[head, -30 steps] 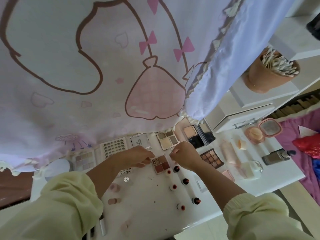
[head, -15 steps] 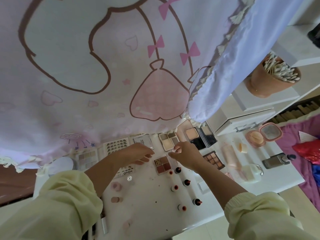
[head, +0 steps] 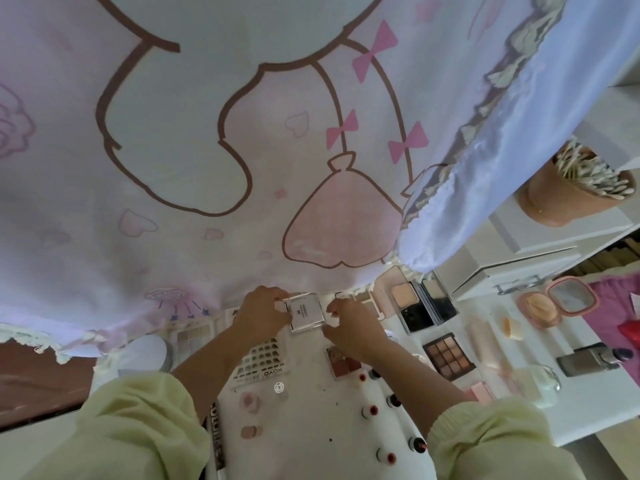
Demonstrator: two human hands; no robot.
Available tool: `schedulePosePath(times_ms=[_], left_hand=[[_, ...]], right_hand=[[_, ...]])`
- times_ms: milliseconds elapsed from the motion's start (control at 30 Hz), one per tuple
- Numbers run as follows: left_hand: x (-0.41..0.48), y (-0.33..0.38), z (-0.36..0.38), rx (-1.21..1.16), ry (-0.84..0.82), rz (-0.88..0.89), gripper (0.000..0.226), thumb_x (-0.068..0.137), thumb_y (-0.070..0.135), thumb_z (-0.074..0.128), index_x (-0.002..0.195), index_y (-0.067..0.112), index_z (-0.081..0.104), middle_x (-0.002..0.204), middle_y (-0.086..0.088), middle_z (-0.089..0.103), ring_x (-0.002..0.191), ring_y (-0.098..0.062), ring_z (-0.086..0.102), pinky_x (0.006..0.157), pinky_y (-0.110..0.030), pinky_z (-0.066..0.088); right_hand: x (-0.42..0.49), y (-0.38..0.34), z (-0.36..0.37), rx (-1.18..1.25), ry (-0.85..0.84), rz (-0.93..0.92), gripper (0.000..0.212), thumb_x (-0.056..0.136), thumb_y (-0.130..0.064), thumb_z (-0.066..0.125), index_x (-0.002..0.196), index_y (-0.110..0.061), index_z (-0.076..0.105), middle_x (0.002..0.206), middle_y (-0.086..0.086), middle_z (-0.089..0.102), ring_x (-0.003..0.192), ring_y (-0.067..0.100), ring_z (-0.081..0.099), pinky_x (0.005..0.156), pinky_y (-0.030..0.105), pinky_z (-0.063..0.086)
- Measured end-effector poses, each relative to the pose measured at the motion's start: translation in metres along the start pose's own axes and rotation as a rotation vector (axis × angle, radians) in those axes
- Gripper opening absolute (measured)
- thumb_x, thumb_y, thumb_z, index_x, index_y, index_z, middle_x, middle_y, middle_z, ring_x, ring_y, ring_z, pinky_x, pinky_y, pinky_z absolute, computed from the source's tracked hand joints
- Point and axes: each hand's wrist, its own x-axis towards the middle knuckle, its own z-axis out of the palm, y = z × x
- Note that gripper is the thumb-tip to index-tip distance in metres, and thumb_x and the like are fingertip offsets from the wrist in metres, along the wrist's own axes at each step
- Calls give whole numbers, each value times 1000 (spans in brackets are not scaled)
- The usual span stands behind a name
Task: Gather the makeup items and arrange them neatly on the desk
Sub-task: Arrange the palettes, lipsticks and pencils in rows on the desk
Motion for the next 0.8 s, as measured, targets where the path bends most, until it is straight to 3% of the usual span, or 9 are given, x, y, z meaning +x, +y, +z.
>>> schedulePosePath(times_ms=[100,267,467,800], left_hand=[[7,-8,10,250,-4,106,55,75,44,73,125,26,56,119,0,54,120,-24,43,91,-28,29],[11,-5,19,473,10,222,80,73,56,71,141,26,41,135,2,44,126,-24,31,101,-35,33],[17,0,22,611,-12,263,79,76,55,67,141,22,38,134,2,45,126,-23,30,100,-34,32],[21,5,17,591,23,348,71,72,53,67,134,23,49,121,4,55,120,-20,36,95,-32,35]], right_hand=[[10,-5,16,-10,-26,51,32,86,-20,58,117,-9,57,115,9,59,108,28,58,88,35,51],[21,-5,25,68,-34,143,32,88,-10,51,119,-3,54,117,13,61,109,30,57,86,32,48],[28,-6,22,118,-39,188,33,90,-4,44,121,0,56,118,17,60,105,31,59,87,35,50],[32,-11,17,155,-78,217,33,92,-7,43,123,-1,54,118,18,60,104,32,59,83,33,49]])
